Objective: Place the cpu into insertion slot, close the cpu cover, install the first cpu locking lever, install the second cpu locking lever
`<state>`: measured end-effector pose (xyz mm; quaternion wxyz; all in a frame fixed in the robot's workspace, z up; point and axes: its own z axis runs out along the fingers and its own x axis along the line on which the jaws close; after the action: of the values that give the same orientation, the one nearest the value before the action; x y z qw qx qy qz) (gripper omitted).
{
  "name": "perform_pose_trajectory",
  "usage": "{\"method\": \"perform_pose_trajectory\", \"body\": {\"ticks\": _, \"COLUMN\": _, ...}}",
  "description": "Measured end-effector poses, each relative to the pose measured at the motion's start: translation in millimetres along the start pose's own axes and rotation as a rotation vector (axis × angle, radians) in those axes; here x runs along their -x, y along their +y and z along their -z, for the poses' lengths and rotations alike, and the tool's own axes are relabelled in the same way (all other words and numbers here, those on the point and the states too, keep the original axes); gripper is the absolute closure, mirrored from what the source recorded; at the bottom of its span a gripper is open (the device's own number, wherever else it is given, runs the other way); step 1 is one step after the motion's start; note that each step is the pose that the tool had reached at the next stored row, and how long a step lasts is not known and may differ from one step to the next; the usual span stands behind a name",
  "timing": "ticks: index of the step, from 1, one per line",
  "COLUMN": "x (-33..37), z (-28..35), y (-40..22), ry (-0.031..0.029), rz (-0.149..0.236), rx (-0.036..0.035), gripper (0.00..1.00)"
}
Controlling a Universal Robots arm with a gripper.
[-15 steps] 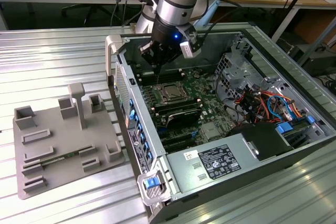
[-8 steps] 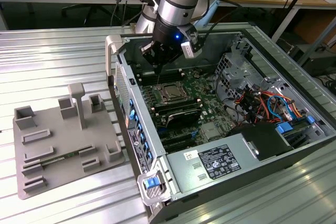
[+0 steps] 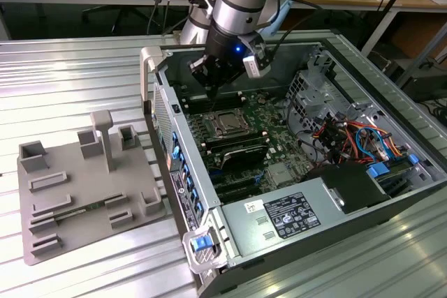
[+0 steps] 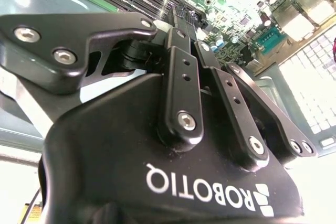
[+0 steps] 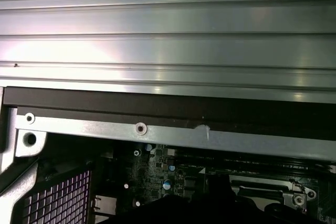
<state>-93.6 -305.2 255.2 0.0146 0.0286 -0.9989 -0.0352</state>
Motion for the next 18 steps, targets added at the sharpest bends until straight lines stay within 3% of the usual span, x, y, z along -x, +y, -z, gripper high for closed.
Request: {"method": "perform_pose_trajectory", "body": {"ticks": 18, "x": 2.8, "z": -3.2, "y": -0.5, "ry": 0.0000, "rz": 0.000, "rx": -0.0003, "gripper": 0.89}}
